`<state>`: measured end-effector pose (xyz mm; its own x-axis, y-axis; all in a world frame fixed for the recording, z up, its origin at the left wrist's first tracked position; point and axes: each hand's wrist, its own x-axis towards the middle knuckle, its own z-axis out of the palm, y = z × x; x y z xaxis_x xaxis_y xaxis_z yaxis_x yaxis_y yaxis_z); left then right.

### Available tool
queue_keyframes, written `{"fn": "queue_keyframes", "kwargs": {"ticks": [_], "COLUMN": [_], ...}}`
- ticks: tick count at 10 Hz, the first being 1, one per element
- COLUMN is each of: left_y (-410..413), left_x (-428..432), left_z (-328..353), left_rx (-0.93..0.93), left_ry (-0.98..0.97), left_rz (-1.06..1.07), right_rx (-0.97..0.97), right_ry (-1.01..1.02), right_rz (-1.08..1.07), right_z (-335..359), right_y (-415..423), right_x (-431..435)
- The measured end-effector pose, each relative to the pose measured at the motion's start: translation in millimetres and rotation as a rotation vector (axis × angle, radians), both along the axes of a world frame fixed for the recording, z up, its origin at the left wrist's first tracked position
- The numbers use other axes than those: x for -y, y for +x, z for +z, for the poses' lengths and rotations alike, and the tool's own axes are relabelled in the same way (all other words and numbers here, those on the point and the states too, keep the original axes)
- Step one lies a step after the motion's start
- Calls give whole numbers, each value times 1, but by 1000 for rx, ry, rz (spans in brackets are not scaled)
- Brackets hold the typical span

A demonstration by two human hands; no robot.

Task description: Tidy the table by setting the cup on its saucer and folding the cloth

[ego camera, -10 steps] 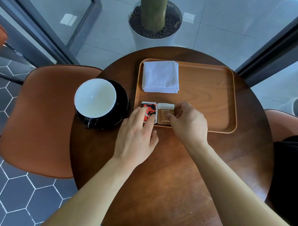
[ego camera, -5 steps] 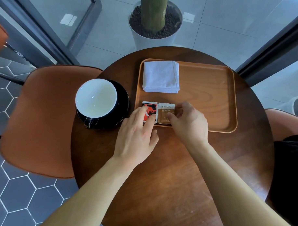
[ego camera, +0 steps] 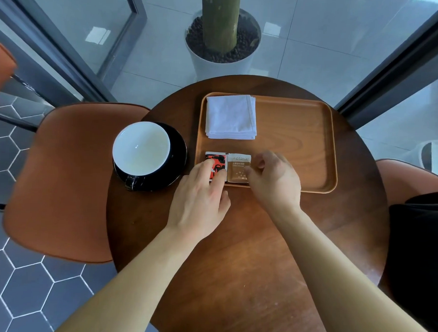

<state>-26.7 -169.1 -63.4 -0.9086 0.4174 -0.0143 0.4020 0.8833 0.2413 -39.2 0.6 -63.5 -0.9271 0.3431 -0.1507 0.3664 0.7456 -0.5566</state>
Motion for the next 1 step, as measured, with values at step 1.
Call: {"fn": "queue_keyframes", "kwargs": {"ticks": [1], "left_y": [0], "left_x": [-1], "left_z": [7], "left_rx": [-29], "left_ry": [-26], "left_rz": [0], "right_rx": [25], "right_ry": [22], "right_rz": [22], "right_z": [6], "right_y": [1], "right_x": [-1]}}
